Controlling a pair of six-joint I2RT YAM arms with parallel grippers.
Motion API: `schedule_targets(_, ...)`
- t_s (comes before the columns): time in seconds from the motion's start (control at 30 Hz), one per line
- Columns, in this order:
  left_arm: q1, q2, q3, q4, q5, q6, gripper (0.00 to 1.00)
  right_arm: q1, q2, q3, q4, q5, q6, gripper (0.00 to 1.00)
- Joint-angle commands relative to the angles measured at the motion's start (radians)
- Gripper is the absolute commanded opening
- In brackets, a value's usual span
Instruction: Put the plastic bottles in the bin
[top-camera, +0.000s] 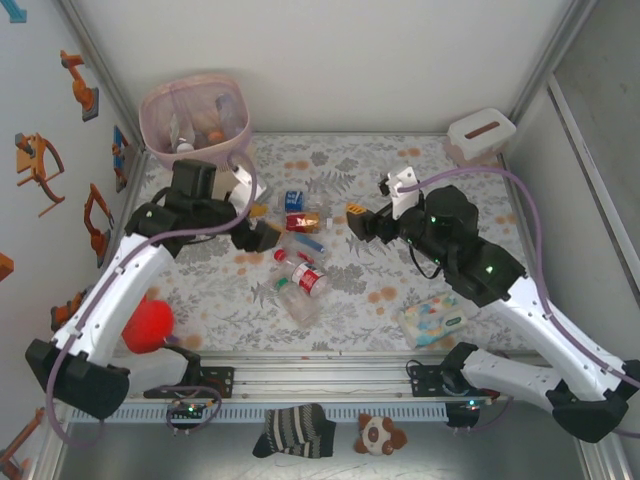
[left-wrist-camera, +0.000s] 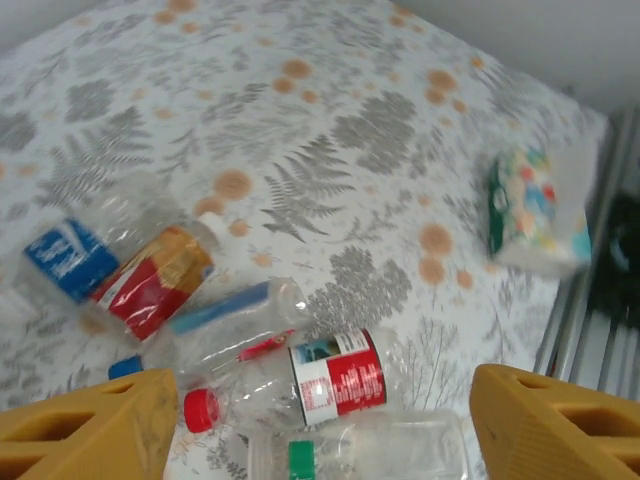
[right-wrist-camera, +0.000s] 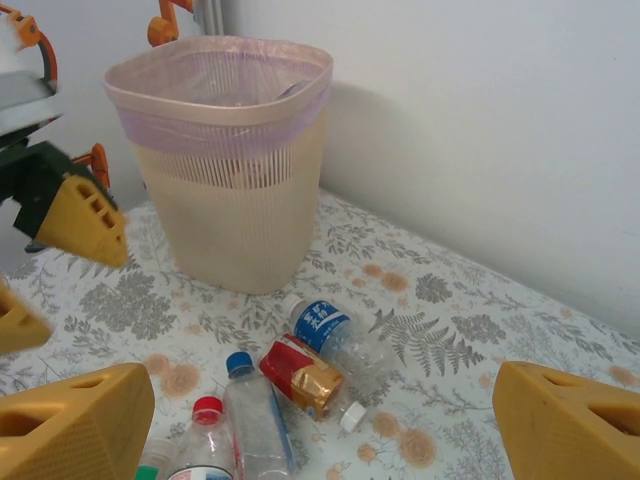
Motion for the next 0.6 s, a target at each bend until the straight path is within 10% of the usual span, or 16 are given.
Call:
schedule_targets(0.0, -0.059, -0.077, -0.064, -0.034, 0.047, 0.315, 0.81, 0.002, -0.028, -0.013, -0.012, 0.032, 0.011, 0.87)
schedule_targets(0.57, -0.352, -0.007, -0.183, -0.155, -0.411, 0.792, 0.84, 0.002, -0.044, -0.021, -0.030, 0.017, -0.018, 0.87)
